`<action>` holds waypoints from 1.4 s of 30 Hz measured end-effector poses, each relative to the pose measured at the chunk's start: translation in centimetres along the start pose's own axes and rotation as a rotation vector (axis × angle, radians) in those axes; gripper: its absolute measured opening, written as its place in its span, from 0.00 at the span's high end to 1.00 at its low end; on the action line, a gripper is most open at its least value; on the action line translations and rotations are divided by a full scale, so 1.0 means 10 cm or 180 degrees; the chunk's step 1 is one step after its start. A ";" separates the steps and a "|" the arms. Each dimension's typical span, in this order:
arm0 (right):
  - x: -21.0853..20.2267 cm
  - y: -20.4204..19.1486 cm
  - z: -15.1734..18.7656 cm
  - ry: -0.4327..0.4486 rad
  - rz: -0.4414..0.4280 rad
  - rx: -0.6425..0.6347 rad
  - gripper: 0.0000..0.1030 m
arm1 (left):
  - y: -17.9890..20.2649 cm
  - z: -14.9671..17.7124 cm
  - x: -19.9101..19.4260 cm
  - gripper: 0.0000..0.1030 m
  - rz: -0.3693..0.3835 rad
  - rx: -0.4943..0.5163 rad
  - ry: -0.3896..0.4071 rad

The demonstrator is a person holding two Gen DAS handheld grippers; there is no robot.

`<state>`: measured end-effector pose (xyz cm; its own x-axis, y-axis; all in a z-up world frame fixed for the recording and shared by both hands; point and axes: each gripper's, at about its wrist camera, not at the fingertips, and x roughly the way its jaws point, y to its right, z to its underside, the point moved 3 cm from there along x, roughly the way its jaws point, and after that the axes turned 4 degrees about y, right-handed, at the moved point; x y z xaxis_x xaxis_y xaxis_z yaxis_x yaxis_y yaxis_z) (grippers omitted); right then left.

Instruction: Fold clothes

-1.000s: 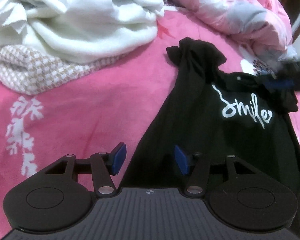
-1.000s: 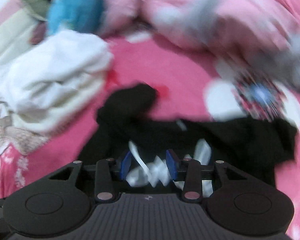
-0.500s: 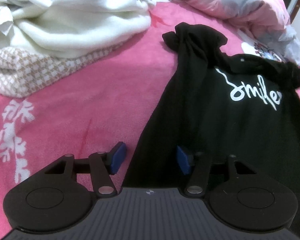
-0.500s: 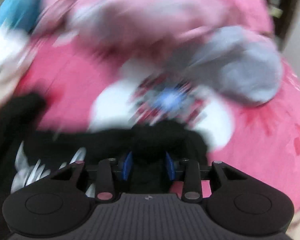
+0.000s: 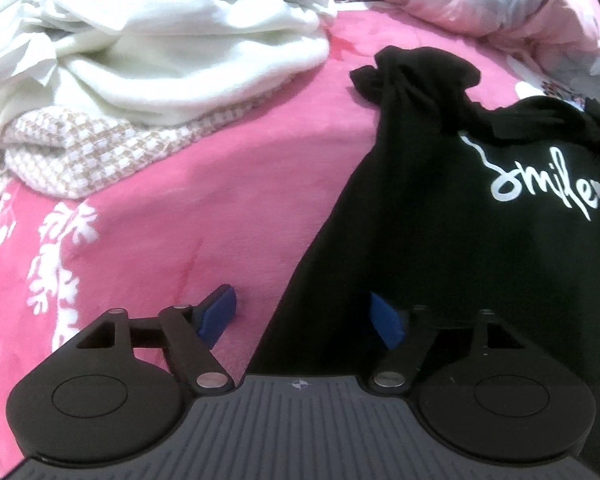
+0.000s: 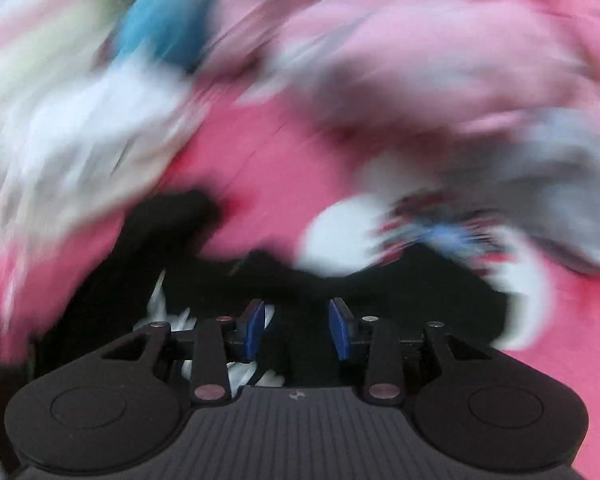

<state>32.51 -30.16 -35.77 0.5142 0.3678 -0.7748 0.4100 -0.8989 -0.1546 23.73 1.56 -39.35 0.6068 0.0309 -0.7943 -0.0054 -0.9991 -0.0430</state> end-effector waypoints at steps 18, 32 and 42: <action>-0.55 1.82 0.53 0.0251 0.1919 0.2176 0.68 | -0.02 0.02 0.03 0.10 -0.0159 0.0004 0.0000; -0.28 0.88 0.01 0.0172 0.0087 0.0428 0.70 | 0.81 -0.78 -0.32 0.16 0.0192 0.0660 0.0592; 0.50 1.19 -0.32 0.0680 0.0276 0.0841 0.83 | 2.05 -1.05 0.65 0.29 0.0857 0.1173 0.0517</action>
<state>42.32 -38.26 -39.52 0.6959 0.3039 -0.6507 0.1632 -0.9493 -0.2688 35.95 -19.00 -39.01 0.6612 -0.2616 -0.7031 -0.4426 -0.8928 -0.0841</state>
